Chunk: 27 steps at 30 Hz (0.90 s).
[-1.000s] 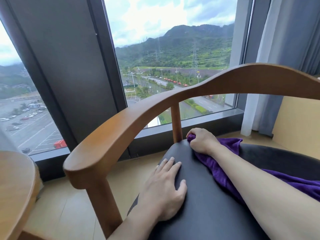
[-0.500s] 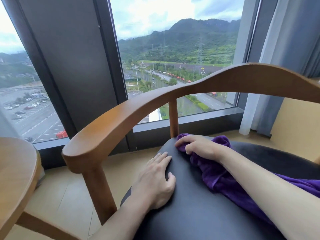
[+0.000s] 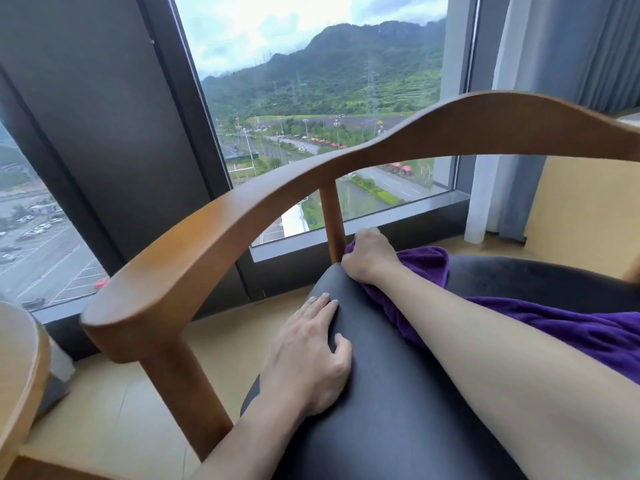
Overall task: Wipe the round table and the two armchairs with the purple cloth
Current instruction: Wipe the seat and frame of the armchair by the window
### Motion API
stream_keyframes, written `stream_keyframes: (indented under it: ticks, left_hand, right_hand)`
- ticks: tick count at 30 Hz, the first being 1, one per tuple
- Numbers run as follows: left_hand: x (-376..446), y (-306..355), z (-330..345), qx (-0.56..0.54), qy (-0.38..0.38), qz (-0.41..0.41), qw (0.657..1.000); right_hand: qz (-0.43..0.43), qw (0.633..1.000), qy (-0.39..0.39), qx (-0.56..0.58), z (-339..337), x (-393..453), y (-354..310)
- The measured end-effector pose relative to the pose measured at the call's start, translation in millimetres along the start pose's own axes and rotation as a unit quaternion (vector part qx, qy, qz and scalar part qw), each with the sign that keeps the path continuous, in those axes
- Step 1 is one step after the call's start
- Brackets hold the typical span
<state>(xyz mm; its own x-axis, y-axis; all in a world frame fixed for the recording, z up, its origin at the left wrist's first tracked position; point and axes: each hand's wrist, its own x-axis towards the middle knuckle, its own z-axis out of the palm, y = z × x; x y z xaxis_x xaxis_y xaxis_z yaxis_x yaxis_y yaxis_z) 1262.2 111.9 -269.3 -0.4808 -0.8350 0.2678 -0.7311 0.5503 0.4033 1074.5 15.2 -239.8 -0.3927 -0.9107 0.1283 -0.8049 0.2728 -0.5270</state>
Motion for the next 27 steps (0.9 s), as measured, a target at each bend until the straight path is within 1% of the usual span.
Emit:
stream_keyframes:
  ticks: [3, 5, 7, 11, 12, 14, 15, 16, 17, 19, 21, 23, 25, 27]
  left_hand:
    - [3, -3, 1, 0.003, -0.009, -0.002, 1.000]
    - [2, -3, 1, 0.004, -0.014, -0.003, 1.000]
    - [2, -2, 0, 0.005, -0.021, -0.002, 1.000]
    - [0, 2, -4, -0.004, -0.024, 0.013, 1.000]
    - [0, 3, -5, -0.006, -0.022, 0.016, 1.000]
    - [-2, 3, -4, -0.008, -0.017, 0.014, 1.000]
    - [-1, 3, -4, -0.008, -0.017, 0.013, 1.000]
    - [-1, 2, -3, -0.008, -0.019, 0.013, 1.000]
    - [0, 2, -4, -0.009, -0.020, 0.013, 1.000]
    - [2, 2, -5, -0.010, -0.018, 0.023, 1.000]
    - [3, 2, -6, -0.011, -0.018, 0.028, 0.999]
    - [3, 2, -5, -0.014, -0.021, 0.024, 0.999]
    - [2, 1, -4, -0.013, -0.023, 0.019, 0.999]
    - [1, 3, -3, -0.011, -0.018, 0.023, 1.000]
  right_hand:
    - [-0.040, 0.995, -0.050, -0.074, 6, -4, -6]
    - [-0.077, 0.993, -0.053, -0.077, 3, -8, -5]
    - [-0.110, 0.992, -0.054, -0.034, 1, -15, -5]
    - [-0.156, 0.981, -0.075, 0.091, 0, -28, -5]
    - [-0.156, 0.978, -0.069, 0.118, -1, -27, -4]
    - [-0.149, 0.975, -0.024, 0.161, -2, -22, -4]
    - [-0.148, 0.977, -0.003, 0.156, -2, -19, -4]
    - [-0.154, 0.979, 0.000, 0.135, 1, -17, -5]
    - [-0.168, 0.981, -0.022, 0.097, 5, -15, -7]
    - [-0.188, 0.979, -0.082, -0.017, 13, -14, -11]
    - [-0.160, 0.978, -0.105, -0.082, 16, -13, -15]
    - [-0.134, 0.980, -0.110, -0.099, 13, -10, -13]
    - [-0.140, 0.979, -0.108, -0.099, 6, -2, -7]
    - [-0.134, 0.982, -0.087, -0.099, -5, 5, 7]
